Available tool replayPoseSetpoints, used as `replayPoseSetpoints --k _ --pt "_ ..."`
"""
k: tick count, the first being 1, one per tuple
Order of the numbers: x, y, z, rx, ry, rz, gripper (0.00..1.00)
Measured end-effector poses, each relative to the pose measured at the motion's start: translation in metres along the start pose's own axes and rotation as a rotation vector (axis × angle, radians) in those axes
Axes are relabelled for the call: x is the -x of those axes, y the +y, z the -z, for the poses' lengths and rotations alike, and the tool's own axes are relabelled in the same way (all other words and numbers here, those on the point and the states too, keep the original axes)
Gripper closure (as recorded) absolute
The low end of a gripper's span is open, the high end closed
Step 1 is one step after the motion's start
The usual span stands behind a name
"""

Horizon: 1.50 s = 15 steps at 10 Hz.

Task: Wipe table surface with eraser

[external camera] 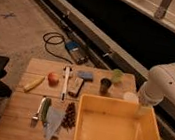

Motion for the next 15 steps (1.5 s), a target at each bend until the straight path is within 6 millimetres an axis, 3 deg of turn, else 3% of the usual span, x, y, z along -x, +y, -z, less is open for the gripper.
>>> replayPoseSetpoints --k 5,7,10,13,14,15 --pt "-0.001 -0.001 0.0 -0.009 0.008 0.003 0.35" --pt "0.009 -0.016 0.004 -0.046 0.017 0.067 0.35" --pt "0.063 -0.054 0.006 -0.106 0.011 0.228 0.35" --pt "0.133 -0.064 0.015 -0.165 -0.019 0.403 0.35" --pt "0.148 -0.064 0.017 -0.174 -0.032 0.432 0.35" --pt "0.143 -0.064 0.017 -0.173 -0.028 0.426 0.35"
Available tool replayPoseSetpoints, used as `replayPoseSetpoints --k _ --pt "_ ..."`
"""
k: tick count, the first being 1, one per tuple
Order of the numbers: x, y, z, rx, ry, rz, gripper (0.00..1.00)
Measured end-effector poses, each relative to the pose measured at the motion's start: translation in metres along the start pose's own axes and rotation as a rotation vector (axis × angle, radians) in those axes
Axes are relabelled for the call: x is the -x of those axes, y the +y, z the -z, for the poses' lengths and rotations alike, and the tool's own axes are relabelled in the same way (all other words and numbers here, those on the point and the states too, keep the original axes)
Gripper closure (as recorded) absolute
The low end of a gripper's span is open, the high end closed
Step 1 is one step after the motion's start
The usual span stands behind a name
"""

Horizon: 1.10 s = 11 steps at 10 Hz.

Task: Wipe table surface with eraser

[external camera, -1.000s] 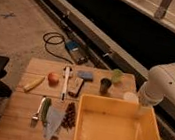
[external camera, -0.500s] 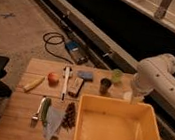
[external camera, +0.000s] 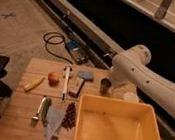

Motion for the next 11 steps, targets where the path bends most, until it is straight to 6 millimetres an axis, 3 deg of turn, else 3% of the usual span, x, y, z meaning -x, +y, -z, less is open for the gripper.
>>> replayPoseSetpoints --k 4,6,8,11 --pt "0.001 -0.001 0.0 -0.002 -0.004 0.001 0.35" --pt "0.006 -0.013 -0.005 -0.03 -0.017 0.049 0.35" --pt "0.028 -0.032 -0.013 -0.053 -0.032 0.118 0.35" --pt "0.091 -0.073 -0.031 -0.091 -0.096 0.263 0.35"
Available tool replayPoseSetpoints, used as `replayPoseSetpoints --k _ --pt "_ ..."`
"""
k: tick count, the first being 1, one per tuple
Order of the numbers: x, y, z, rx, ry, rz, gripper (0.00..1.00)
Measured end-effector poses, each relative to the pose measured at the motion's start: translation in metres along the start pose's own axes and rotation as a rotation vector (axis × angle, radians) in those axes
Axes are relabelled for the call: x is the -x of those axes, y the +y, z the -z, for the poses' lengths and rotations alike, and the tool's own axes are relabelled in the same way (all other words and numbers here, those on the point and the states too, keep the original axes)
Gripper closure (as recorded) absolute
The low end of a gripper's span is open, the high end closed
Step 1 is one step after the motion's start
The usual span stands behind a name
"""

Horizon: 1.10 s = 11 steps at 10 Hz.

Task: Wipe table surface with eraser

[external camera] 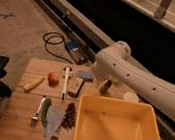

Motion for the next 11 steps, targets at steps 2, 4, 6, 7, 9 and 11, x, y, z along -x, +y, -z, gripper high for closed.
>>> replayPoseSetpoints --k 2,4,6,7,9,11 --pt "0.023 -0.028 -0.021 -0.021 -0.07 0.097 0.35" --pt "0.041 -0.045 -0.045 -0.031 -0.162 0.189 0.35" --pt "0.038 -0.052 -0.07 -0.049 -0.263 0.224 0.35" --pt "0.038 -0.052 -0.077 -0.045 -0.274 0.229 0.35" --pt "0.037 -0.049 -0.081 -0.038 -0.277 0.229 0.35" --pt "0.038 -0.049 -0.081 -0.037 -0.277 0.229 0.35"
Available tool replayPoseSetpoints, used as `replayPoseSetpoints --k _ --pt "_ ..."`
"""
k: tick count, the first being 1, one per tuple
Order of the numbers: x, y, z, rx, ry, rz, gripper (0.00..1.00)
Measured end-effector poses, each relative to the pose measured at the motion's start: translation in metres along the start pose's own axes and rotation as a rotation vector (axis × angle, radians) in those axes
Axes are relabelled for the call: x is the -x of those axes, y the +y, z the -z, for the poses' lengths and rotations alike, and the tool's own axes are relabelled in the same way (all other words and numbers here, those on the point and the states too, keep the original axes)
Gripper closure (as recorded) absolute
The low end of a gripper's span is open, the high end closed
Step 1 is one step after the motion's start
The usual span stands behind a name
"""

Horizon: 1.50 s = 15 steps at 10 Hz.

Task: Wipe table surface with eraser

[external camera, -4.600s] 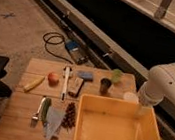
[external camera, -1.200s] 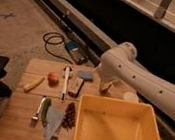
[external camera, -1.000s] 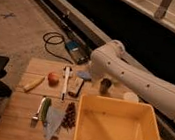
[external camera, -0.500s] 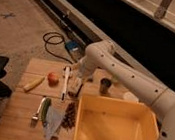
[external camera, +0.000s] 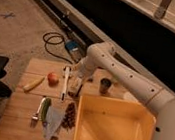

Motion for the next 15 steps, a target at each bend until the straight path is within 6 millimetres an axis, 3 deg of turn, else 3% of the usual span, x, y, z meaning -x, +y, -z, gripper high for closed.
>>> replayPoseSetpoints --k 3,9,15 --pt "-0.002 0.003 -0.006 0.053 0.038 0.005 0.35" --pt "-0.017 0.041 -0.058 0.174 0.02 -0.009 0.35" --pt "-0.016 0.035 -0.085 0.176 -0.053 0.035 0.35"
